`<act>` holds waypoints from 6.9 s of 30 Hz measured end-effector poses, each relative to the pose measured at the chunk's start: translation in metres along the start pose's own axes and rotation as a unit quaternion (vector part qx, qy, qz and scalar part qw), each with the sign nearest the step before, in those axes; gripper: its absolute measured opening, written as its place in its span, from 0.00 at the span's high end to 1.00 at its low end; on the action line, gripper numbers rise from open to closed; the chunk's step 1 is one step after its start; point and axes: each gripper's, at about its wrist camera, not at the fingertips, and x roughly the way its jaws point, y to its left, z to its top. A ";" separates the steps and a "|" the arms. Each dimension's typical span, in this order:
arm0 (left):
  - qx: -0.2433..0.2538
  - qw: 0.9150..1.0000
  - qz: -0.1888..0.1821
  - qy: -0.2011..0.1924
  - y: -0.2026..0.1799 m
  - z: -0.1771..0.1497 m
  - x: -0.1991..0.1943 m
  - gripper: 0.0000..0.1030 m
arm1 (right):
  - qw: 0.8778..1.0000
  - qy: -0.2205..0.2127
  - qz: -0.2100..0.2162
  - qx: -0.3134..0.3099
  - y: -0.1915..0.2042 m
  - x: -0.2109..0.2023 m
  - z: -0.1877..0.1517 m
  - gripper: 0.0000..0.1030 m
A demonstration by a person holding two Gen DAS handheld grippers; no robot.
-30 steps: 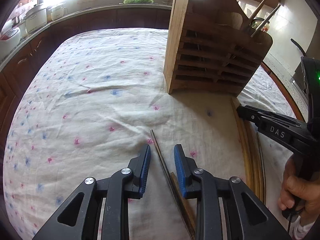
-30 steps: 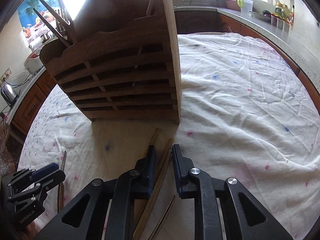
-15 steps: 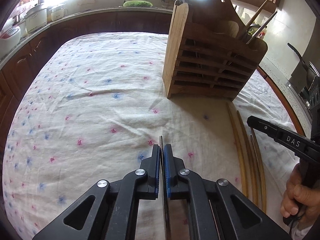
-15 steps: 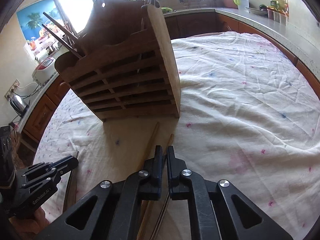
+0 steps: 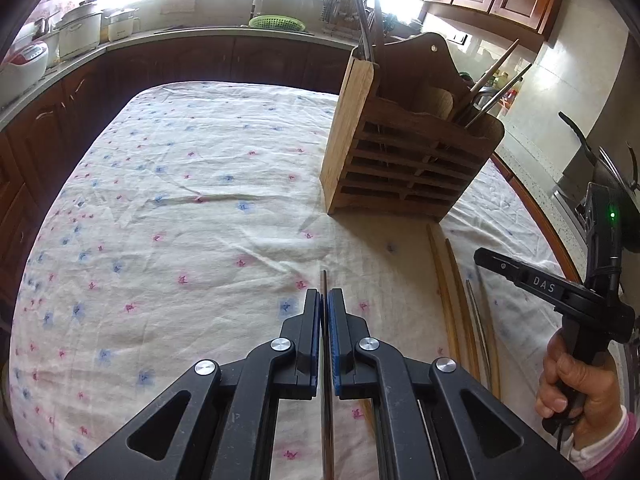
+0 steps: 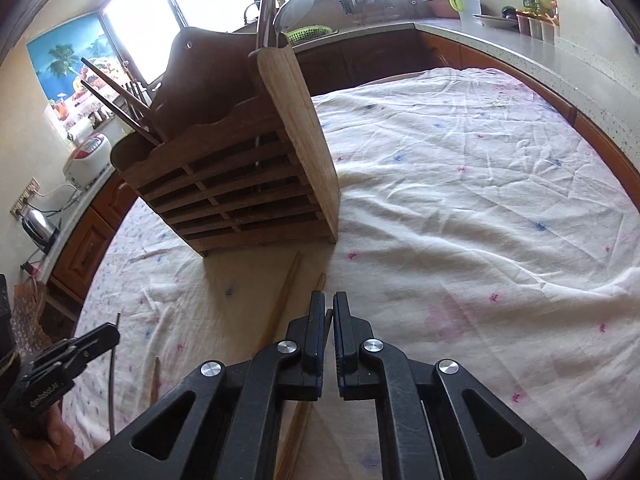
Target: Organize utensils
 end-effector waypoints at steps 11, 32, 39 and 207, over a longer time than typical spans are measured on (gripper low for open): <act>0.001 1.000 -0.009 0.006 -0.002 -0.009 -0.003 0.97 | 0.999 0.007 -0.018 -0.028 0.016 -0.003 -0.018 0.62; -0.007 1.000 -0.017 0.003 0.002 -0.005 -0.002 0.97 | 0.994 0.014 -0.075 -0.084 0.039 0.037 0.005 0.91; -0.011 0.999 -0.029 -0.022 0.003 -0.002 -0.029 0.97 | 1.000 -0.011 0.001 -0.027 0.033 0.000 0.001 0.94; -0.046 0.999 -0.001 0.029 -0.017 -0.045 -0.019 0.65 | 0.997 -0.067 0.041 -0.003 0.021 -0.056 -0.036 0.49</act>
